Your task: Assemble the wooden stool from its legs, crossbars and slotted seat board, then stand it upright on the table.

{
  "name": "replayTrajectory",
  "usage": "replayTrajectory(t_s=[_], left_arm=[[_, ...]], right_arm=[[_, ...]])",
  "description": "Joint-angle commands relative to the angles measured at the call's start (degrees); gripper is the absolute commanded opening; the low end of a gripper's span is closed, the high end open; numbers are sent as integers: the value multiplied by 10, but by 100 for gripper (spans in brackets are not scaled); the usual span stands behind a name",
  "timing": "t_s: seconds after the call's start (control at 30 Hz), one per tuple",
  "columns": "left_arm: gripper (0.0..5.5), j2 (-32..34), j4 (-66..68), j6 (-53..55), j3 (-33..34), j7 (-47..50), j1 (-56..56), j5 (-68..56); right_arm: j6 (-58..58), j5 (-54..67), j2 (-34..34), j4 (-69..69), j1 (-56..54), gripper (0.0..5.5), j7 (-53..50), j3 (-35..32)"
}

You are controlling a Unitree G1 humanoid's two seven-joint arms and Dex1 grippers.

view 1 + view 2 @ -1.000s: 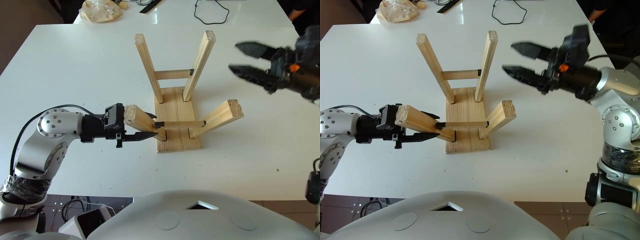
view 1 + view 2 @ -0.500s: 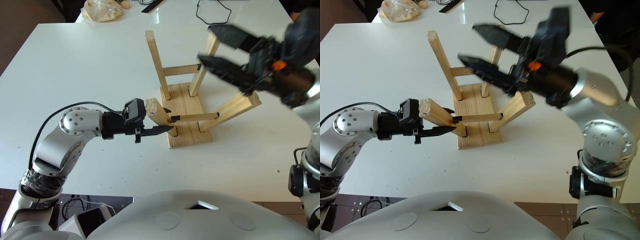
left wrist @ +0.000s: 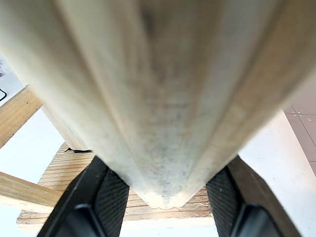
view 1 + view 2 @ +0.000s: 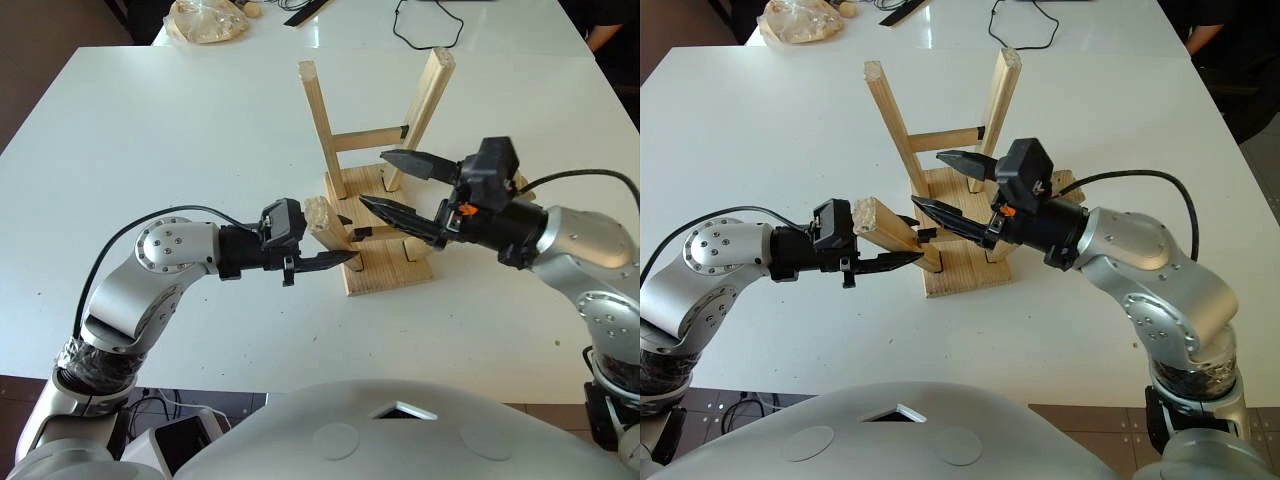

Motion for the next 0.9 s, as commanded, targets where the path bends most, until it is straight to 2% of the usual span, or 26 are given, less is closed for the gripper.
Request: replayTrajectory(t_s=[0.03,0.2,0.43,0.63,0.77,0.9], left_arm=[[204,3,14,39,-10,-1,6,-5],[204,-1,2,62,-7,2,-17,-23],[204,4,-9,80,-21,-8,-34,-10],[204,12,24,75,-43,-7,-17,29],[204,7,51,78,-51,4,-25,43],[204,13,64,75,-47,21,-8,55]], right_arm=[[-27,-90,-5,28,52,306,-2,58],[-130,-263,-26,133,123,306,17,178],[-183,-278,3,178,125,306,16,174],[-152,-113,46,103,73,306,24,81],[-105,114,82,46,-13,306,-36,-21],[-111,322,58,52,-83,306,-110,-127]])
